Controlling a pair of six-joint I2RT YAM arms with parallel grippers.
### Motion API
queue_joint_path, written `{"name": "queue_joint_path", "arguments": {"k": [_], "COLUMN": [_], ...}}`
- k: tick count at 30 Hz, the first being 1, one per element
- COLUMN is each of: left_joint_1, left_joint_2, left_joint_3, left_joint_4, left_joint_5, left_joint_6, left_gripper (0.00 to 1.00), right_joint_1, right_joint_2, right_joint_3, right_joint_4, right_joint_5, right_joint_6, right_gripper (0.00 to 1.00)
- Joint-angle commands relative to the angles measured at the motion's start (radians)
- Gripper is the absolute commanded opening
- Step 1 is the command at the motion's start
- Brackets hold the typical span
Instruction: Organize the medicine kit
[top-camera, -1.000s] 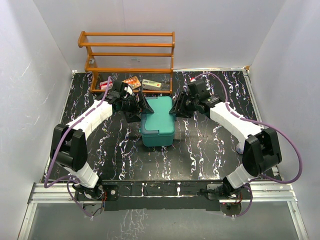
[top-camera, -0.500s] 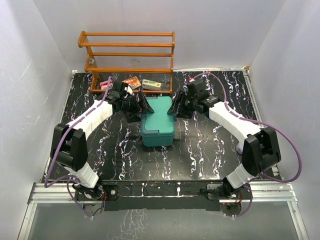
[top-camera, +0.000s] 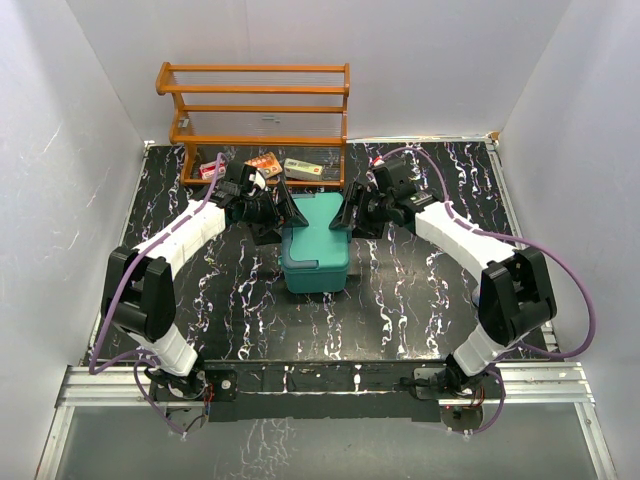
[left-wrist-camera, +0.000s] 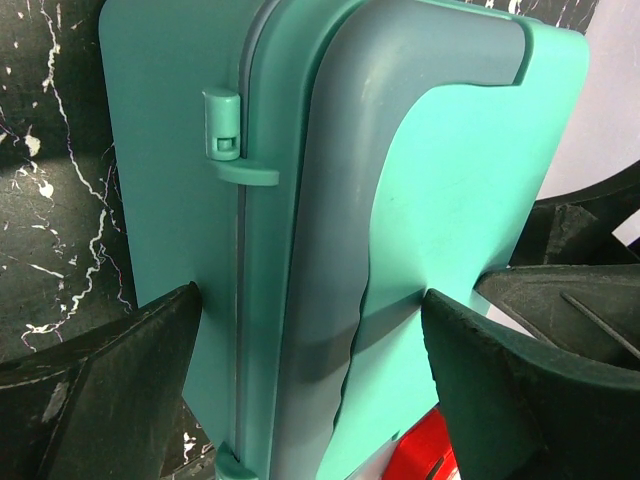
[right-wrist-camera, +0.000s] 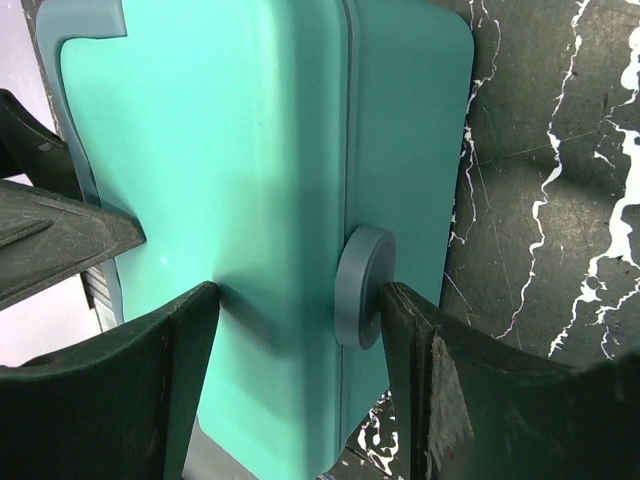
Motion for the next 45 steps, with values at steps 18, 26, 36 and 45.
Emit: {"name": "queue_joint_path", "arguments": {"k": [18, 26, 36, 45], "left_joint_1": [-0.007, -0.008, -0.008, -0.009], "left_joint_2": [-0.071, -0.327, -0.703, -0.904], "left_joint_3": [0.325, 0.279, 0.200, 0.276], "left_joint_4": [-0.322, -0.383, -0.384, -0.528], "left_joint_5": [-0.307, -0.394, -0.581, -0.685], "left_joint_6": [0.275, 0.379, 0.441, 0.454], "left_gripper": [0.99, 0.99, 0.99, 0.99], "right_joint_1": [-0.123, -0.130, -0.130, -0.129], "right_joint_2": [-0.129, -0.305, -0.618, -0.811], "right_joint_3": [0.111, 0.167, 0.188, 0.243], "right_joint_4": [-0.180, -0.359, -0.438, -0.533], "right_joint_5": [0.209, 0.412, 0.576, 0.736], "right_joint_6": [-0.171, -0.302, -0.405, -0.371], "right_gripper": [0.77, 0.84, 0.98, 0.98]}}
